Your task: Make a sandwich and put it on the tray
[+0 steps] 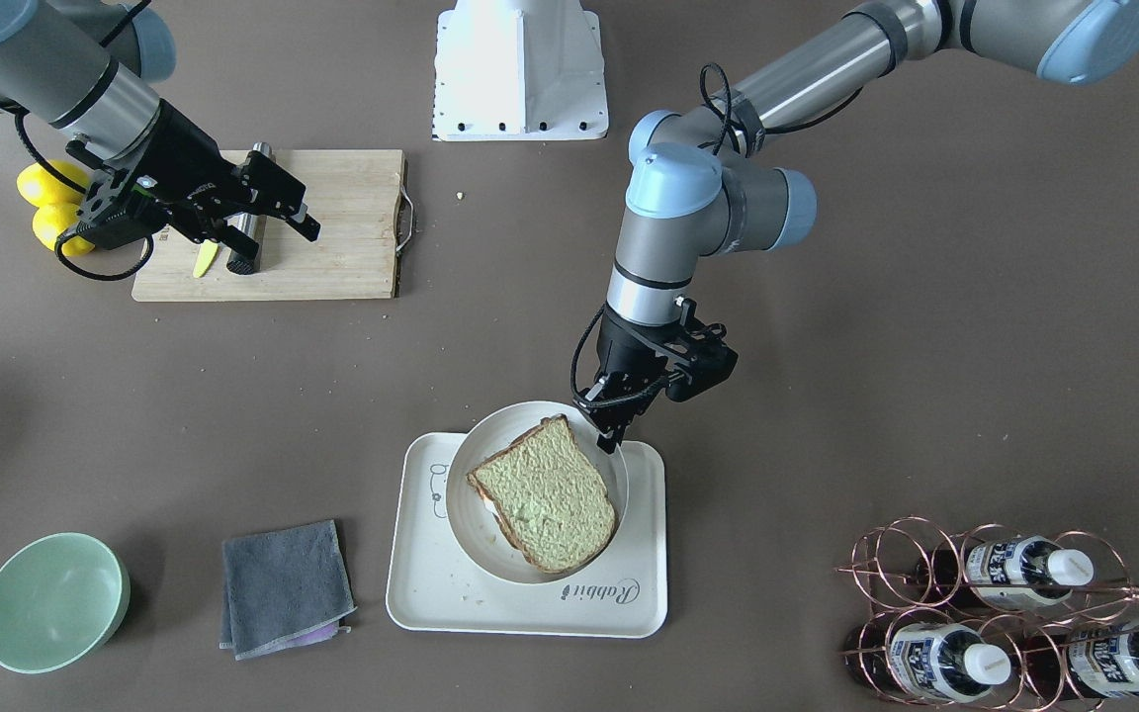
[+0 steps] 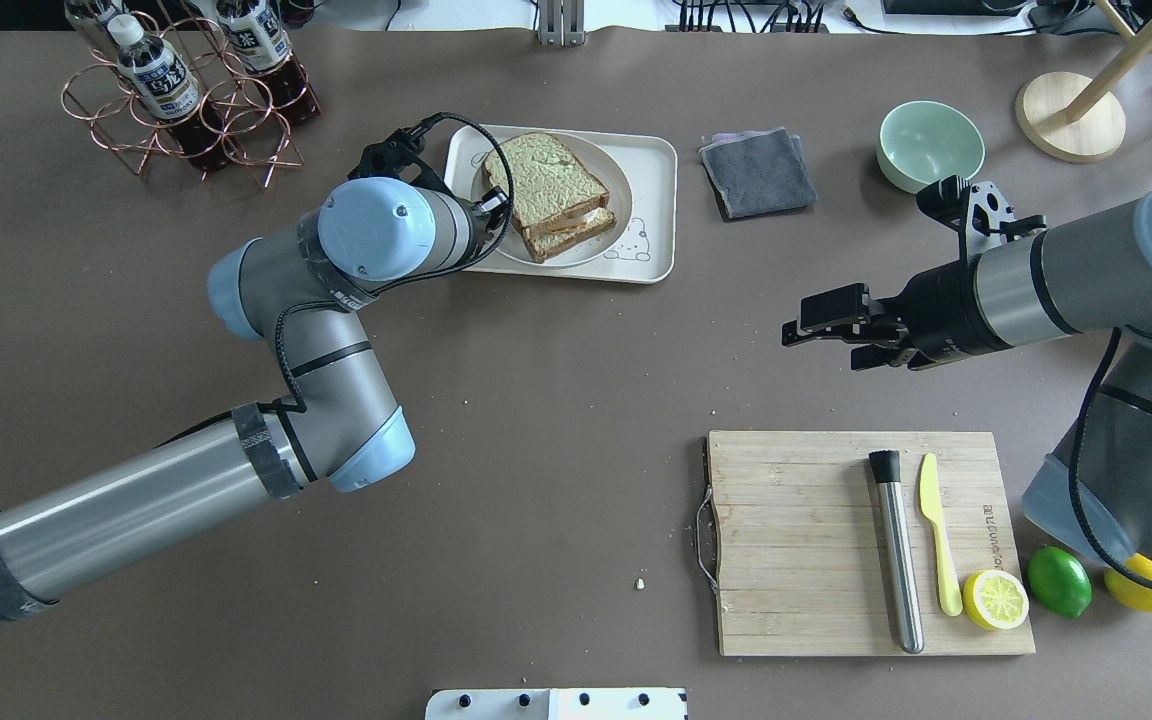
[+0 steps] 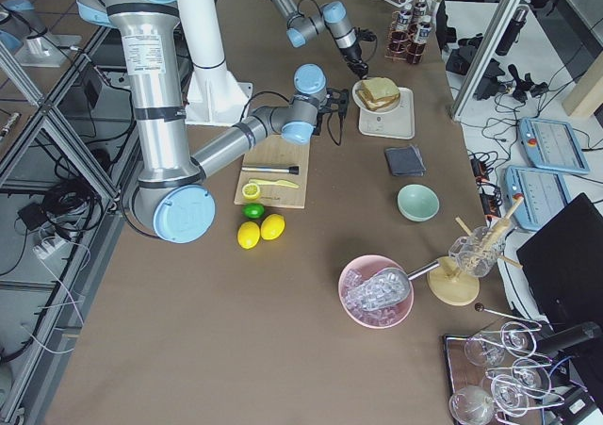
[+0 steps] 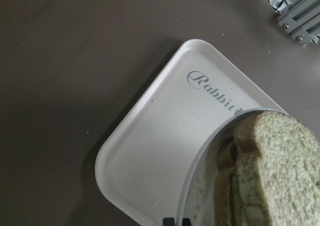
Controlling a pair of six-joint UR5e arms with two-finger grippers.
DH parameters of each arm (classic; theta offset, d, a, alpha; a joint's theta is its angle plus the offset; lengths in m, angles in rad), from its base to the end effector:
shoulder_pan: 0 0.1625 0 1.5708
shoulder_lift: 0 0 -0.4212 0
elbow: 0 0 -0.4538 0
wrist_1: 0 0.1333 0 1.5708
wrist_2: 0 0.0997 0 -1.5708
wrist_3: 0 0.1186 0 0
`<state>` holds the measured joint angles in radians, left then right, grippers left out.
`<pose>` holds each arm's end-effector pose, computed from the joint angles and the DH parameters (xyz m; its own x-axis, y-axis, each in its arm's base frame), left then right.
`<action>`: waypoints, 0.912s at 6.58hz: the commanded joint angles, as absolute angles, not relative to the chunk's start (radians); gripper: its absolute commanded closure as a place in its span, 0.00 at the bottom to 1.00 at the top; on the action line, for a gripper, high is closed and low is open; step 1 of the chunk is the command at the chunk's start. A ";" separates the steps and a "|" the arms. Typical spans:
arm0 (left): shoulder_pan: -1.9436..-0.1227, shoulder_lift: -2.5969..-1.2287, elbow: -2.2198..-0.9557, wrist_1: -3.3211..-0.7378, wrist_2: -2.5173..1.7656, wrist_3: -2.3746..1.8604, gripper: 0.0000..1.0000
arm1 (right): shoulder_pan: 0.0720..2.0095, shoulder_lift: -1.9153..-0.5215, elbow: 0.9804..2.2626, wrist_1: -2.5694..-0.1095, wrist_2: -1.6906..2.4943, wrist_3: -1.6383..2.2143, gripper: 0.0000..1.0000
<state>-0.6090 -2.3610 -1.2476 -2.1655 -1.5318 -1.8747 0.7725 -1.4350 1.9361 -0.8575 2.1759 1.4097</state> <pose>0.6237 -0.6031 0.2253 0.2020 -0.5055 -0.8389 0.6917 0.6800 -0.2432 -0.3703 -0.4528 0.3024 0.2775 0.0862 0.9569 -0.1496 0.9877 -0.0456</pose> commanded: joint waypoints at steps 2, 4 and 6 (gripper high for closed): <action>-0.609 -2.427 -1.069 -2.273 -1.496 -1.931 1.00 | 0.778 -1.428 1.918 -0.857 2.166 1.391 0.01; -0.611 -2.428 -1.081 -2.279 -1.502 -1.908 0.13 | 0.788 -1.427 1.905 -0.857 2.168 1.375 0.01; -0.636 -2.419 -1.124 -2.276 -1.543 -1.888 0.14 | 0.793 -1.427 1.908 -0.857 2.174 1.374 0.01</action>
<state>-0.6214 -2.4256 -1.1014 -2.2774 -1.5169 -1.9019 0.7907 -1.4267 1.9066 -0.8575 2.1706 1.3754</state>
